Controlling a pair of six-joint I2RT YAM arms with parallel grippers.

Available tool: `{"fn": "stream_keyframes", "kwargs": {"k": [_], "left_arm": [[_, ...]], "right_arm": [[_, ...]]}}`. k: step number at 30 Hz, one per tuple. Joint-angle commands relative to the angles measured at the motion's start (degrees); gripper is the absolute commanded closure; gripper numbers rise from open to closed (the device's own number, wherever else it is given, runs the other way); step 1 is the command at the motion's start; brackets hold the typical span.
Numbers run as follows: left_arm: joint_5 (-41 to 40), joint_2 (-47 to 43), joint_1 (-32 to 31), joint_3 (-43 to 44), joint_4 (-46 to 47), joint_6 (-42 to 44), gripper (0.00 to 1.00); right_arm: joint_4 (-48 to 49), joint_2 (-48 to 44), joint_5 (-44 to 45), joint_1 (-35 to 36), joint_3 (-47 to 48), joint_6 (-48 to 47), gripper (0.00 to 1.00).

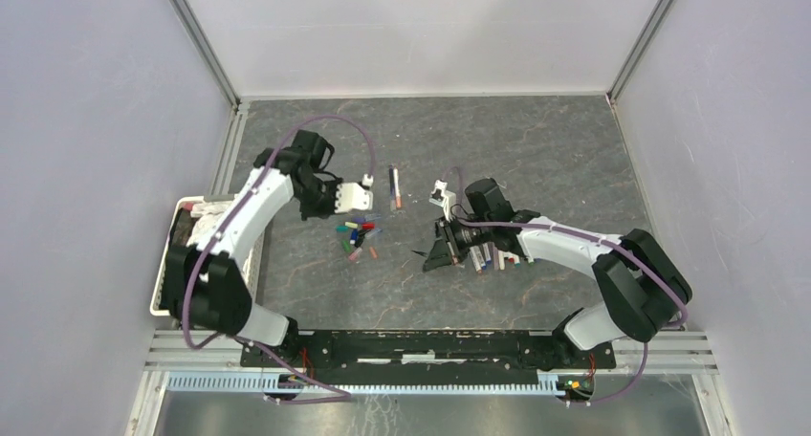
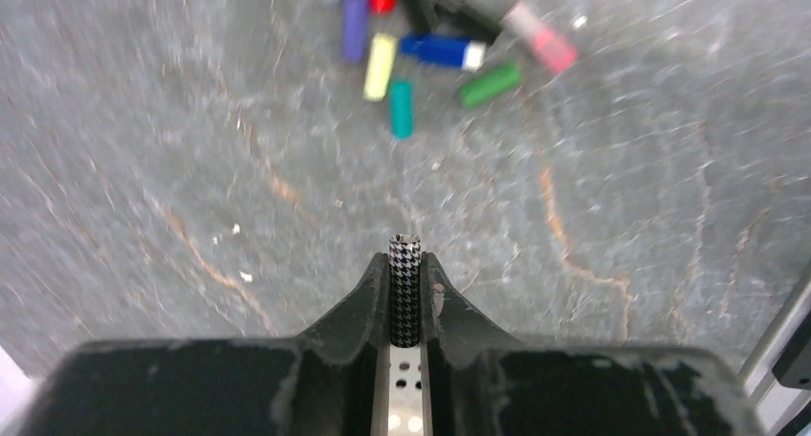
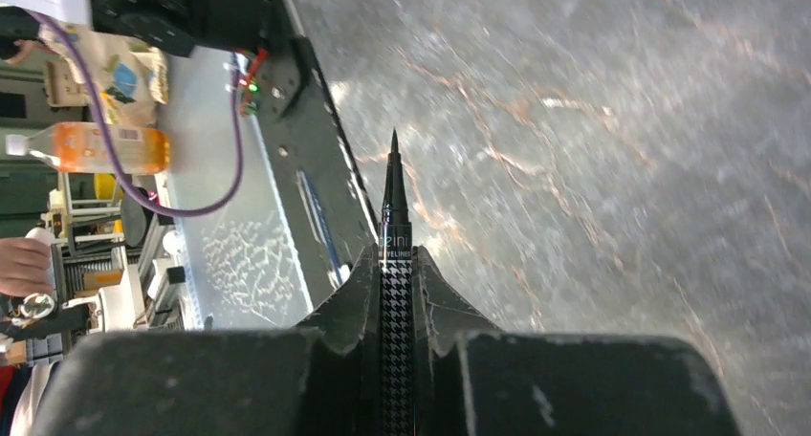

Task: Open the pen caps
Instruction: Open the pen cap from the pen, then place the pen cap at the center of the board.

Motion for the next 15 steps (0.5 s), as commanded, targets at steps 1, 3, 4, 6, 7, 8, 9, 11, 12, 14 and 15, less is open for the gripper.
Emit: {"fn": "stream_keyframes", "kwargs": {"k": [1, 3, 4, 6, 7, 8, 9, 11, 12, 14, 15], "left_arm": [[0.8, 4.0, 4.3, 6.1, -1.5, 4.2, 0.98], [5.6, 4.3, 4.3, 5.5, 0.7, 1.6, 0.98], [7.9, 4.1, 4.3, 4.5, 2.9, -0.2, 0.98], [11.2, 4.3, 4.2, 2.0, 9.5, -6.0, 0.98], [12.0, 4.9, 4.2, 1.0, 13.4, -9.4, 0.98], [12.5, 5.8, 4.2, -0.2, 16.8, -14.3, 0.98], [12.8, 7.0, 4.2, -0.7, 20.0, -17.7, 0.98], [13.0, 9.7, 3.9, -1.1, 24.4, -22.9, 0.97], [12.6, 11.0, 3.7, -1.2, 26.5, -25.0, 0.97], [11.4, 13.5, 3.2, -1.2, 30.5, -28.7, 0.96], [10.6, 14.8, 3.0, -1.0, 32.4, -30.0, 0.95]], "right_arm": [[-7.6, -3.4, 4.4, -1.4, -0.6, -6.7, 1.00], [-7.7, -4.7, 6.0, -2.6, -0.6, -6.5, 1.00], [-8.4, -5.3, 8.0, -3.2, -0.3, -6.5, 1.00], [-9.9, -7.1, 13.6, -3.9, 0.2, -6.9, 1.00], [-10.7, -8.2, 18.0, -4.1, 0.3, -6.8, 1.00], [-11.1, -9.4, 21.8, -4.5, -0.1, -6.6, 1.00], [-11.1, -11.0, 24.9, -4.8, -0.9, -5.7, 1.00], [-9.3, -14.5, 30.1, -5.2, -3.5, -3.6, 1.00], [-8.5, -16.1, 33.4, -5.4, -5.0, -2.9, 1.00], [-8.4, -19.0, 38.9, -5.7, -7.0, -1.9, 1.00], [-8.5, -20.3, 41.9, -5.8, -8.1, -1.3, 1.00]]}}
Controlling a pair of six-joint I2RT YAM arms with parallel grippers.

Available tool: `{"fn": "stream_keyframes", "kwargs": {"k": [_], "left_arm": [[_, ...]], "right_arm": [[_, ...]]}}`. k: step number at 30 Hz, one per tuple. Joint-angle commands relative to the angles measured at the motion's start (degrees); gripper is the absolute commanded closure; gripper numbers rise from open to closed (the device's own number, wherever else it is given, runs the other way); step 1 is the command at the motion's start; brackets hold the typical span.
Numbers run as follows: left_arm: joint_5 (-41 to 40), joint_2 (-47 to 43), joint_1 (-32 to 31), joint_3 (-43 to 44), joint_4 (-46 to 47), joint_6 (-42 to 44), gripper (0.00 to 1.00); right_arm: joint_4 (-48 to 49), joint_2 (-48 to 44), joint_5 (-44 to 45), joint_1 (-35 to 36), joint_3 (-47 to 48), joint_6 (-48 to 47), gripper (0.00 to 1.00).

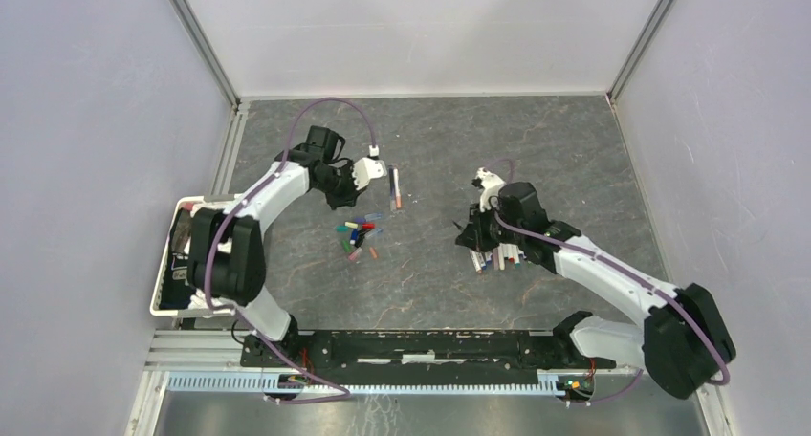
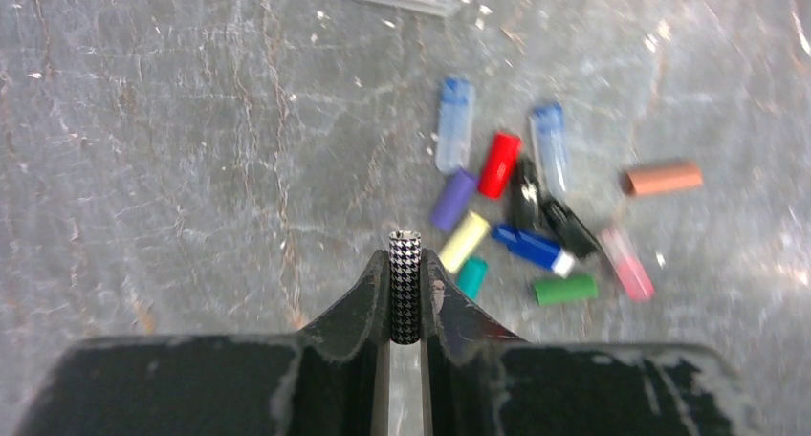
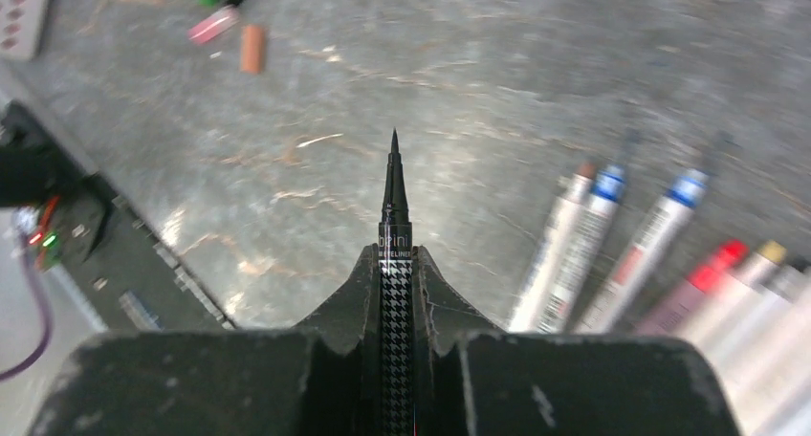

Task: Open the pen caps
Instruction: Place the pen cap at the center of the board, then place the pen at the center of the board.

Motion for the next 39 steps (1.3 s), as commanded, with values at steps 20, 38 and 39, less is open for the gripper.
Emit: {"fn": "stream_keyframes", "kwargs": {"k": [20, 38, 39], "left_arm": [[-0.7, 13.9, -1.4, 2.3, 13.9, -15.8, 0.59], [7.4, 2.7, 2.9, 17.7, -6.6, -32.6, 0.00], [7.9, 1.8, 3.1, 17.2, -6.6, -32.9, 0.00]], "right_arm": [[8.3, -2.4, 36.6, -1.1, -9.8, 9.8, 1.00], [11.5, 5.4, 39.7, -1.0, -8.2, 11.8, 0.78], [11.5, 5.3, 39.8, -1.0, -8.2, 11.8, 0.74]]}}
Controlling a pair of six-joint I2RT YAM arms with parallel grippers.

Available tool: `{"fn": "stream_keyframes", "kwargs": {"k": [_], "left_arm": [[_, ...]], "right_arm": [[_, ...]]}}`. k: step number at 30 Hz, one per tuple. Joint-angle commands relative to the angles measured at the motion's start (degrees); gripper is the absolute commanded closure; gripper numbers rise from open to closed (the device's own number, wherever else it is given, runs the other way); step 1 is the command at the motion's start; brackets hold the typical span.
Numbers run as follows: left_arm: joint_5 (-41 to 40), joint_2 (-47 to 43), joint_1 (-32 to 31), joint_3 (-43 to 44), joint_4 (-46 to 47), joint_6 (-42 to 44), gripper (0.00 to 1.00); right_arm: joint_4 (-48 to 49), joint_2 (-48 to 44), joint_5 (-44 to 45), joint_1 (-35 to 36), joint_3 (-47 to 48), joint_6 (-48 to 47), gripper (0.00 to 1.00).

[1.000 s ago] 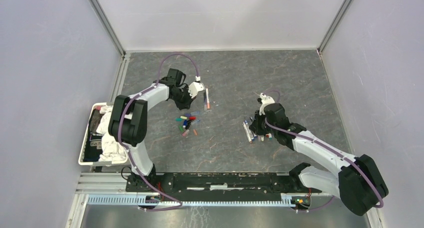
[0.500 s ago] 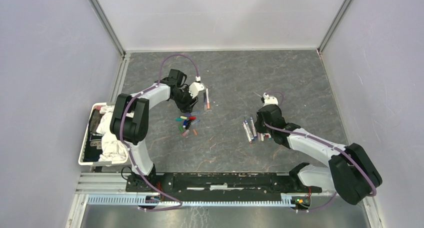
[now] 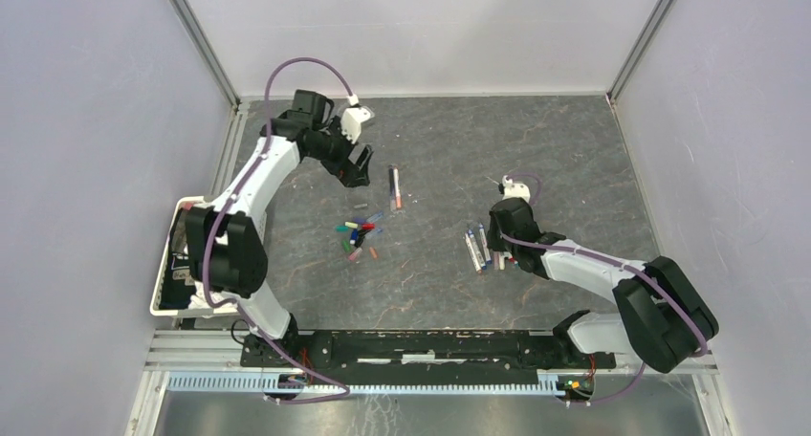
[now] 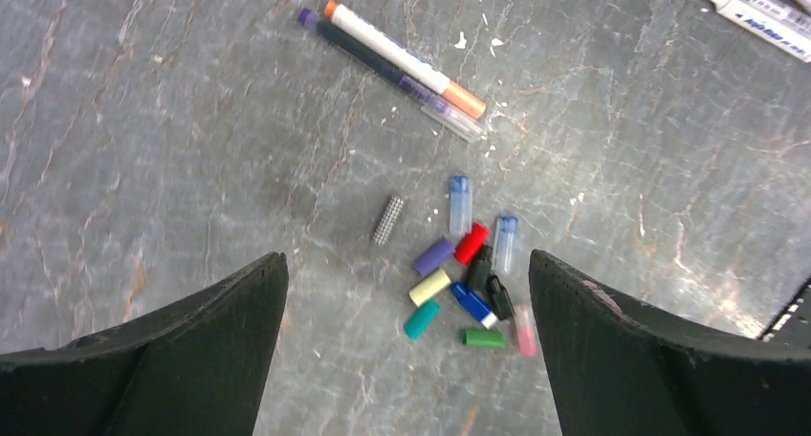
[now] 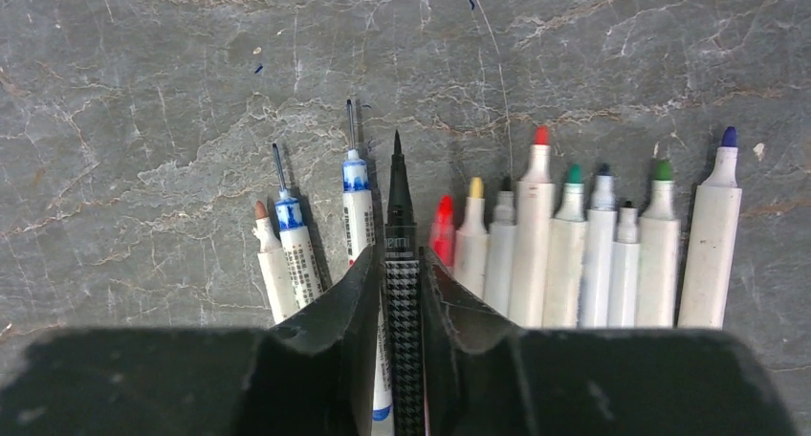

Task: Open the pen caps
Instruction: Place the pen at the center of the board.

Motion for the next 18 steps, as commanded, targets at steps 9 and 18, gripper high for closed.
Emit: {"fn": "stream_keyframes", "kwargs": {"k": [9, 18], "left_arm": [[4.0, -5.7, 1.7, 4.8, -8.9, -7.0, 0.00], [5.3, -9.3, 8.5, 6.9, -5.5, -10.6, 0.00]], "right_arm": [[-1.2, -1.9, 1.8, 0.2, 2.4, 1.7, 0.70], [-6.5, -4.4, 6.3, 6.1, 11.7, -1.0, 0.72]]}}
